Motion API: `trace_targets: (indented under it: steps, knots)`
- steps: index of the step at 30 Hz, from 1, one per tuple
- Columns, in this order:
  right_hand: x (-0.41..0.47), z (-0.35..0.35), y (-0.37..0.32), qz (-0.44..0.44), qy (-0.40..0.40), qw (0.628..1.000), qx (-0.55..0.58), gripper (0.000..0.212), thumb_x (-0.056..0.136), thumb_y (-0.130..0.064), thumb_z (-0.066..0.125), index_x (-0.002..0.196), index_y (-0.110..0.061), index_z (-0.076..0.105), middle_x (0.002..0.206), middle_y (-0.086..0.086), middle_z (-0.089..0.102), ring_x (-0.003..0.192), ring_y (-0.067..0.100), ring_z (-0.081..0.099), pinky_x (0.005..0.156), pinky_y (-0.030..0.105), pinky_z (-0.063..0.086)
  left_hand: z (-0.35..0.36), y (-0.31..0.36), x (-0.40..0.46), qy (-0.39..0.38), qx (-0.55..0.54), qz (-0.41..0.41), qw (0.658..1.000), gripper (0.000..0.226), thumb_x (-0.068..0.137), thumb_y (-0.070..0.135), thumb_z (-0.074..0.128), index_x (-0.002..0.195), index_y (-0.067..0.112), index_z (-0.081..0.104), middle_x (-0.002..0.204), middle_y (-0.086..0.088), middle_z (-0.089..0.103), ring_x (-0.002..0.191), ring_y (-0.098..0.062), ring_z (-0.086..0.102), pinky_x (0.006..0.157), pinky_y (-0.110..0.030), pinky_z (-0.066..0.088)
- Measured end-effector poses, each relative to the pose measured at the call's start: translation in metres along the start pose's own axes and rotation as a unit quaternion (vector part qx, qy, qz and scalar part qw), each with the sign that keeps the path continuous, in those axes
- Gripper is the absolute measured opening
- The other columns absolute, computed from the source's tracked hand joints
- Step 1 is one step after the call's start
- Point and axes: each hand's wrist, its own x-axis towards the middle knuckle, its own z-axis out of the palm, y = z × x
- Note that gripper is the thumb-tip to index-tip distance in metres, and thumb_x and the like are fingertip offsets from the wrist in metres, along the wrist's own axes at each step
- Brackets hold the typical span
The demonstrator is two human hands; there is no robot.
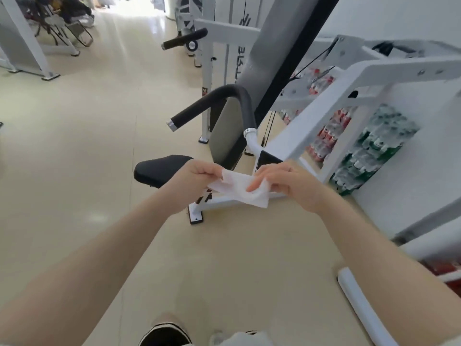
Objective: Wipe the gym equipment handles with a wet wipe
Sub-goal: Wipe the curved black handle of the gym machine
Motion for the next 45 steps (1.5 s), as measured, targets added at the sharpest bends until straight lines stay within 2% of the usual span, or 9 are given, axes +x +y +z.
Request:
trace_targets:
  steps: [3,10,14,18,20,27,34,41,45]
  knots:
    - [0.034,-0.003,-0.025,0.062,0.070,0.994,-0.050,0.072,0.080,-0.074,0.034,0.064,-0.017,0.076,0.093,0.024,0.065,0.086,0.029,0.062,0.087,0.034,0.050,-0.026,0.009,0.050,-0.058,0.008,0.059,0.997,0.048,0.074,-0.012,0.044,0.059,0.024,0.072,0.077,0.010,0.067,0.076,-0.011,0.061,0.074,-0.020,0.048]
    - [0.070,0.009,-0.067,0.050,0.420,0.890,-0.172,0.020,0.075,-0.030,0.072,0.067,-0.020,0.057,0.064,-0.008,0.053,0.050,-0.003,0.047,0.049,0.012,0.036,-0.066,0.050,0.161,-0.250,0.097,0.224,0.937,0.043,0.070,-0.005,0.052,0.046,0.028,0.066,0.086,0.020,0.062,0.087,-0.007,0.057,0.078,-0.020,0.044]
    - [0.114,-0.007,-0.070,0.088,0.546,0.832,-0.043,0.027,0.080,-0.007,0.064,0.103,-0.019,0.056,0.093,0.002,0.061,0.080,0.015,0.059,0.069,0.028,0.050,-0.079,0.067,0.221,-0.232,0.283,0.324,0.872,0.039,0.087,-0.009,0.044,0.072,0.023,0.062,0.112,0.009,0.055,0.104,-0.008,0.051,0.086,-0.005,0.036]
    - [0.134,-0.005,-0.075,0.096,0.699,0.664,-0.245,0.012,0.084,-0.003,0.054,0.089,-0.008,0.064,0.081,0.003,0.059,0.075,0.021,0.056,0.063,0.013,0.042,-0.092,0.070,0.260,-0.249,0.350,0.370,0.824,0.028,0.091,0.005,0.050,0.115,0.018,0.059,0.126,0.001,0.054,0.112,-0.011,0.050,0.096,-0.017,0.036]
    - [0.147,0.010,-0.072,0.106,0.686,0.616,-0.372,0.008,0.084,-0.001,0.053,0.088,-0.004,0.059,0.092,0.007,0.055,0.084,0.023,0.051,0.065,0.018,0.035,-0.094,0.068,0.272,-0.281,0.396,0.376,0.789,0.034,0.089,0.015,0.057,0.123,0.020,0.056,0.126,0.001,0.055,0.114,-0.016,0.052,0.097,-0.028,0.039]
    - [0.186,0.063,-0.040,0.245,0.445,0.794,-0.333,0.061,0.079,-0.066,0.023,0.101,-0.016,0.050,0.136,0.008,0.042,0.126,0.027,0.035,0.104,0.042,0.030,-0.090,0.058,0.288,-0.250,0.429,0.430,0.754,0.028,0.091,0.014,0.054,0.118,0.020,0.061,0.120,0.000,0.060,0.107,-0.024,0.054,0.087,-0.036,0.044]
    - [0.207,0.029,-0.035,0.284,0.464,0.745,-0.387,0.045,0.096,-0.030,0.046,0.136,-0.013,0.033,0.113,0.009,0.058,0.094,0.027,0.057,0.064,0.032,0.037,-0.090,0.052,0.295,-0.238,0.390,0.430,0.779,0.027,0.089,0.014,0.058,0.114,0.020,0.066,0.115,0.001,0.064,0.103,-0.022,0.058,0.086,-0.033,0.042]
    - [0.211,0.034,-0.023,0.268,0.488,0.626,-0.546,0.039,0.071,-0.033,0.078,0.092,-0.005,0.061,0.064,0.005,0.064,0.055,0.024,0.060,0.055,0.027,0.040,-0.088,0.048,0.294,-0.223,0.387,0.428,0.786,0.028,0.089,0.014,0.057,0.115,0.020,0.066,0.116,0.002,0.065,0.106,-0.021,0.057,0.086,-0.032,0.041]
    - [0.205,0.043,-0.018,0.340,0.468,0.634,-0.514,0.036,0.091,-0.039,0.053,0.106,-0.005,0.054,0.085,0.008,0.066,0.077,0.029,0.060,0.072,0.033,0.037,-0.089,0.049,0.297,-0.240,0.388,0.422,0.784,0.029,0.090,0.017,0.055,0.117,0.024,0.064,0.117,0.003,0.064,0.105,-0.022,0.057,0.087,-0.033,0.044]
